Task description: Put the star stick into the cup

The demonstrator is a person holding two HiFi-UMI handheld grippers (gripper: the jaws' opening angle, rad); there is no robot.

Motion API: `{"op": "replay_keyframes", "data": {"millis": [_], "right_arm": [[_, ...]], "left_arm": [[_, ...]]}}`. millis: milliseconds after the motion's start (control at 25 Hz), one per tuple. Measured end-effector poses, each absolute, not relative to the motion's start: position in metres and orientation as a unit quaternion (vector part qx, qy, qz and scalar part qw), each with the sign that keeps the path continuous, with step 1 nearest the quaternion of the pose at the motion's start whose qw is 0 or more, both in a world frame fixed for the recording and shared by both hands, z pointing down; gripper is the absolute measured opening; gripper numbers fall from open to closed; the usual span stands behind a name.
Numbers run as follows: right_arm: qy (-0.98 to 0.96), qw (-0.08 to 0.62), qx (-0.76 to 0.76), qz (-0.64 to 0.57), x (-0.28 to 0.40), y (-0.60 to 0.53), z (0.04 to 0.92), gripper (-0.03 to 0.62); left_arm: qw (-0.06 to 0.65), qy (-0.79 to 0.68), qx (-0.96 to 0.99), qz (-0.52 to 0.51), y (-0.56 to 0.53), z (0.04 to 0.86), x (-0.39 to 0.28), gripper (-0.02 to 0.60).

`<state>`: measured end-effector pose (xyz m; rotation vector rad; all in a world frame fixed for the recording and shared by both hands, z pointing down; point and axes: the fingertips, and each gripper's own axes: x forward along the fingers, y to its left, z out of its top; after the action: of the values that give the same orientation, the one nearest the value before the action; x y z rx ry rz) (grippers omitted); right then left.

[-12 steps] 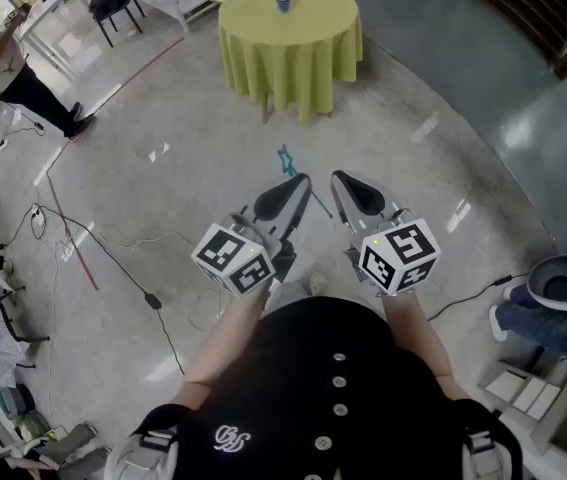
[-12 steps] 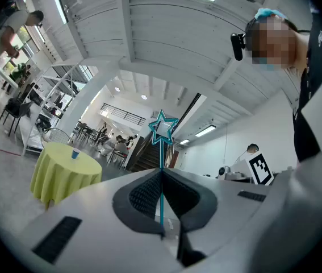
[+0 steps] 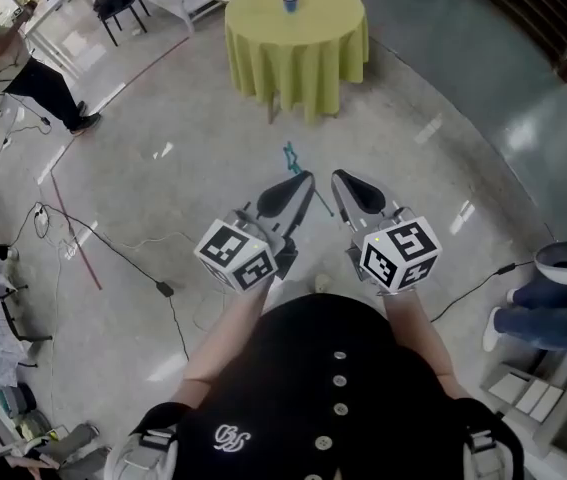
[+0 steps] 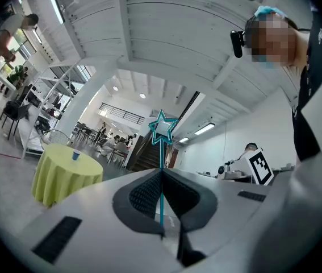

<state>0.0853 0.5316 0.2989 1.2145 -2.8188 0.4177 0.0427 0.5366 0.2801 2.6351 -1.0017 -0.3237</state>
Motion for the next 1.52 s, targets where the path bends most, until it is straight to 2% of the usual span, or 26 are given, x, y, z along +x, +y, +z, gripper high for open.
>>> {"op": "replay_keyframes", "data": {"millis": [640, 1520], "right_arm": [[-0.901, 0.012, 0.409, 0.144, 0.068, 0.507, 0.315, 0.003], [-0.925, 0.006, 0.362, 0.118, 0.068, 0.275, 0.301, 0.003]], "left_arm": [[0.153, -0.344, 0.921, -0.1, 0.511, 0.295, 0.021, 0.014], [0.112, -0.39, 0.906, -0.124, 0.29, 0.271, 0.018, 0.014]]}}
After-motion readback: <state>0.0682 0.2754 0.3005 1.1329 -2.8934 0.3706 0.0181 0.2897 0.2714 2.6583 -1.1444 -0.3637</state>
